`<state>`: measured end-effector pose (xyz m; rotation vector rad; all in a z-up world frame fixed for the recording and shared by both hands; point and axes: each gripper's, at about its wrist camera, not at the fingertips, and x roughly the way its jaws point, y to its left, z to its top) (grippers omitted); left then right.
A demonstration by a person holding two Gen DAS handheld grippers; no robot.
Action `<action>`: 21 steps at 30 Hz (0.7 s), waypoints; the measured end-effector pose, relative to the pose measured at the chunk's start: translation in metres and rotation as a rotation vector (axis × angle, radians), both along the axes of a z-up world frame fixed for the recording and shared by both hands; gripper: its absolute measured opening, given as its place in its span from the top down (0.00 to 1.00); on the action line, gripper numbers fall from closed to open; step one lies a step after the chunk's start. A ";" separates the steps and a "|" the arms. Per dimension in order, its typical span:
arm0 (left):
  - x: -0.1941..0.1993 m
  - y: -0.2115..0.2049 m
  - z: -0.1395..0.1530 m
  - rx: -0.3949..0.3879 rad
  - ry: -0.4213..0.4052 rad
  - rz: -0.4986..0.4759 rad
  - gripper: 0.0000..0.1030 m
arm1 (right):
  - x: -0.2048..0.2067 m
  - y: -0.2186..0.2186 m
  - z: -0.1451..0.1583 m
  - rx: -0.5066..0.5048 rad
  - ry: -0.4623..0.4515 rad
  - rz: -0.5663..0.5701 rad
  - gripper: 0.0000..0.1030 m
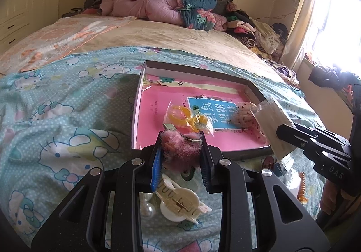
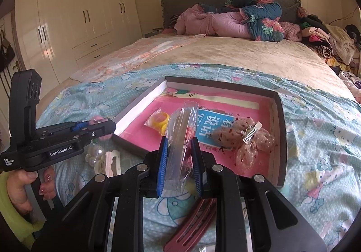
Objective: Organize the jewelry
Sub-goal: 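Carry the packet and the fluffy clip over the pink-lined box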
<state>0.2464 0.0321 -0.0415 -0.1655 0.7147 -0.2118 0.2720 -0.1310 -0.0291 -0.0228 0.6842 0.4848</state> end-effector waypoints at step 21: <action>0.054 -0.009 -0.013 0.032 0.065 -0.040 0.80 | 0.065 -0.008 -0.013 -0.043 0.015 -0.076 0.80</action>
